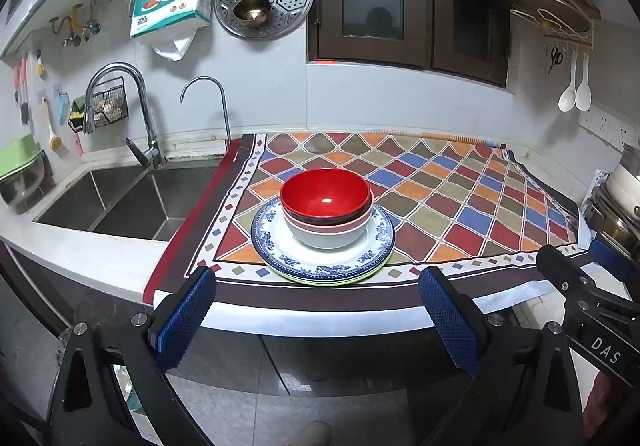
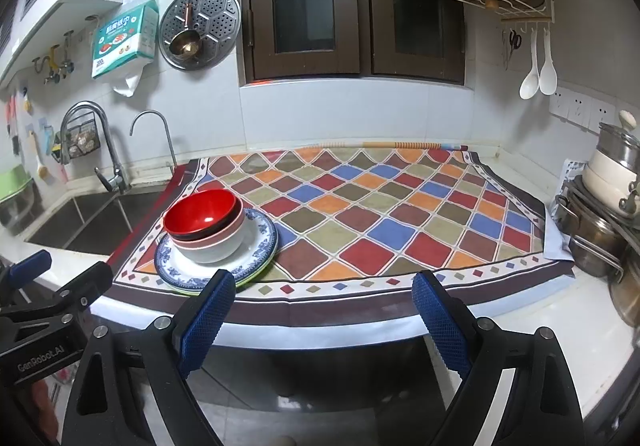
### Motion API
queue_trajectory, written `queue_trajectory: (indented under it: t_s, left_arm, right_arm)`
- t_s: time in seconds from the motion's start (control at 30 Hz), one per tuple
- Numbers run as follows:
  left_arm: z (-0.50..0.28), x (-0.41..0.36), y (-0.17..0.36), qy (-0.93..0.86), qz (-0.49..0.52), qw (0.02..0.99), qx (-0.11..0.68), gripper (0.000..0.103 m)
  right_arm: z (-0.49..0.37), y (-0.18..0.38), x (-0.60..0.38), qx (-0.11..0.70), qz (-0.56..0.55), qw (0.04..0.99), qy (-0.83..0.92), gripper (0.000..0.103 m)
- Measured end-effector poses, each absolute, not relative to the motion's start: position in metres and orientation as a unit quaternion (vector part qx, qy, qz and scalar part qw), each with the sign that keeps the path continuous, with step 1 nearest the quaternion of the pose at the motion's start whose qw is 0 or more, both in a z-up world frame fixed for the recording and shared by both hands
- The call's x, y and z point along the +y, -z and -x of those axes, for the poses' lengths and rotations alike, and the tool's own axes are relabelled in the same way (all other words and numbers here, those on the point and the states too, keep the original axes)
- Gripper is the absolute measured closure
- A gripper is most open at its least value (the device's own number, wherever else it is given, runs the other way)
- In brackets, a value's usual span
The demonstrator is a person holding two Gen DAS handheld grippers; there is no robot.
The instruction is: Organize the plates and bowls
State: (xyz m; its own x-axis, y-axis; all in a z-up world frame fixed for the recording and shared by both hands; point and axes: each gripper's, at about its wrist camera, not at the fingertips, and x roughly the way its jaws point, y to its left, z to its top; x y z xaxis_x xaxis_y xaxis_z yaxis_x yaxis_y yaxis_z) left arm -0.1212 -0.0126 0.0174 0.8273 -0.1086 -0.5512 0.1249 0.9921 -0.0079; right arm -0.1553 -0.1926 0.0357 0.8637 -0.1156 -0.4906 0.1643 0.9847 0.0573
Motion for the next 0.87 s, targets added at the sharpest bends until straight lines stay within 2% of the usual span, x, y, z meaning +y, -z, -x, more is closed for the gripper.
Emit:
queue_trajectory:
  t_s: [0.87]
  left_arm:
    - [0.126, -0.018, -0.021, 0.056, -0.021, 0.959, 0.277, 0.0]
  right_arm:
    - [0.163, -0.037, -0.205, 0.254, -0.052, 0.963, 0.07, 0.012]
